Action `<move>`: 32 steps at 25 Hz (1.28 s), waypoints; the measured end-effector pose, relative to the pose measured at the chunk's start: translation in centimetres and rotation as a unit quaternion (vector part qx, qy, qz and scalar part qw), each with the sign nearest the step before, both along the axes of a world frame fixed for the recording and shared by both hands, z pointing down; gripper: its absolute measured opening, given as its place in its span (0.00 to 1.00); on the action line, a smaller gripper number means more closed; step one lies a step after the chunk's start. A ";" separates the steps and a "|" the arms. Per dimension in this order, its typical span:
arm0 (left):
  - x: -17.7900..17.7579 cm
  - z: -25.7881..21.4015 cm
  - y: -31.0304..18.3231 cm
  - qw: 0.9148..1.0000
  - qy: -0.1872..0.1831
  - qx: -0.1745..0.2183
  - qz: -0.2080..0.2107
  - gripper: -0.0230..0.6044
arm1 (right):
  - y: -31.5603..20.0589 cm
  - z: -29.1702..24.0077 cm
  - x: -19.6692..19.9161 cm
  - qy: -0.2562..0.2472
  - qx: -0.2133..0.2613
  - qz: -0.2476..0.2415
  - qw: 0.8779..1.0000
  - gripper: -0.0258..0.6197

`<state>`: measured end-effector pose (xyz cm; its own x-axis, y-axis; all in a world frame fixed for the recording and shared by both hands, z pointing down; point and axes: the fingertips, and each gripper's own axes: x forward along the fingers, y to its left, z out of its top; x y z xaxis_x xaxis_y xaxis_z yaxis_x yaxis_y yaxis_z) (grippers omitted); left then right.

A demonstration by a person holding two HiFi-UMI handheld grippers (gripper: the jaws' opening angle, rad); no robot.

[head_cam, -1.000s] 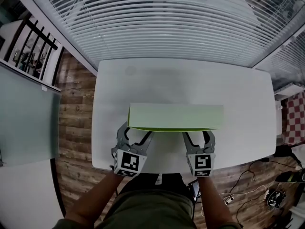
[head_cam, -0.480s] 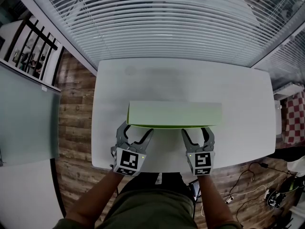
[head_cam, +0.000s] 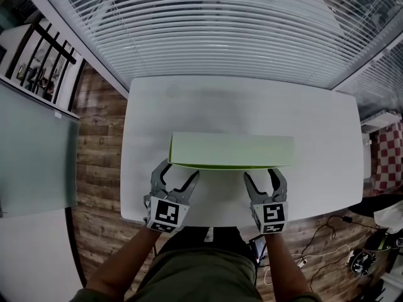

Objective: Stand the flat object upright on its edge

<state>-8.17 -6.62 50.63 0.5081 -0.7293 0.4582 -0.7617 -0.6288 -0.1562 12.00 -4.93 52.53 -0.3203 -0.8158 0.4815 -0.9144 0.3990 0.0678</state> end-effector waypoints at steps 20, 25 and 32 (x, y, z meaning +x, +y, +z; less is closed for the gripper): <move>-4.5 -15.6 1.3 0.986 0.117 0.112 -0.049 0.11 | 1.4 -19.3 0.9 -0.082 0.143 -0.026 0.986 0.34; -4.6 -17.3 2.0 0.983 0.134 0.112 -0.049 0.04 | 2.4 -22.0 -0.1 -0.088 0.160 -0.048 0.982 0.09; -4.4 -19.3 2.6 0.980 0.153 0.122 -0.038 0.04 | 3.6 -24.7 -1.9 -0.102 0.181 -0.075 0.975 0.06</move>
<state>-12.59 -4.02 31.33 0.5345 -0.8391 0.1012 -0.8394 -0.5410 -0.0519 10.08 -1.30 27.87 -0.5074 -0.8576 0.0844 -0.8573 0.5123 0.0517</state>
